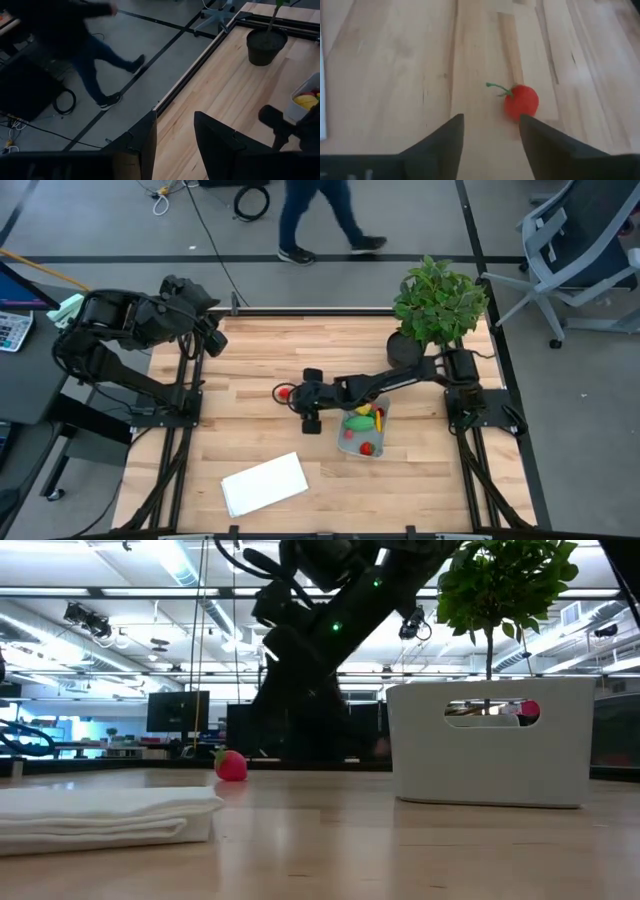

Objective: Pick and placing Produce into tupperware
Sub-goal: Put the red strawberry into the gray bin

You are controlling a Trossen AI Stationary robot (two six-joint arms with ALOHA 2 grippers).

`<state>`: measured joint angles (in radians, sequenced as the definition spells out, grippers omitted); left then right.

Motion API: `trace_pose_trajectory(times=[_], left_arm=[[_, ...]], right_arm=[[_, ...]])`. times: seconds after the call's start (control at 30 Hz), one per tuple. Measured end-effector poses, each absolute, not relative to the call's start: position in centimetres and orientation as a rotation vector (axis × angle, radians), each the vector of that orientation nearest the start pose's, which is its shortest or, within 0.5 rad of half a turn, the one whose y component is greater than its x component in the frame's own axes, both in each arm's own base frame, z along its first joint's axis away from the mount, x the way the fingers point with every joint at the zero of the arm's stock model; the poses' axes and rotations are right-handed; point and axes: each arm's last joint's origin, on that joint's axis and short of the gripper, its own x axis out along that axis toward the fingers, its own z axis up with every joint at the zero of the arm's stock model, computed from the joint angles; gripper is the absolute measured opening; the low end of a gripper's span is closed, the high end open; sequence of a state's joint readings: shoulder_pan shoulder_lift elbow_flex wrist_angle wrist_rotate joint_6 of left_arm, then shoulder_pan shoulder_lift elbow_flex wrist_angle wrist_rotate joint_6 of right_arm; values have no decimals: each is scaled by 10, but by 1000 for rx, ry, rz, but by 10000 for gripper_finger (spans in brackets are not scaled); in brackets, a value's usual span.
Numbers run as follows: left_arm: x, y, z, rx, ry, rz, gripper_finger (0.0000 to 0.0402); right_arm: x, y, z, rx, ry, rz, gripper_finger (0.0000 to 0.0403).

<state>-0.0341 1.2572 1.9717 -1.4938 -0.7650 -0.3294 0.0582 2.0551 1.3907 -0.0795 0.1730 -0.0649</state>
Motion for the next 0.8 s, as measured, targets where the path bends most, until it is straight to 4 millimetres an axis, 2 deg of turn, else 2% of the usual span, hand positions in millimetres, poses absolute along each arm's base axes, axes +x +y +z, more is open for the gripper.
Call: trace_pose_trajectory(times=[0.17, 0.37, 0.6, 0.8], left_arm=[[148, 15, 498, 9, 608, 800, 135], [148, 15, 498, 10, 609, 800, 132], [148, 15, 498, 11, 610, 800, 135], [148, 15, 498, 12, 611, 800, 129]], right_arm=[[451, 22, 153, -286, 724, -32, 218], [457, 22, 127, -398, 741, 12, 217], [465, 22, 116, -494, 666, 34, 213], [467, 17, 119, -523, 639, 29, 212]])
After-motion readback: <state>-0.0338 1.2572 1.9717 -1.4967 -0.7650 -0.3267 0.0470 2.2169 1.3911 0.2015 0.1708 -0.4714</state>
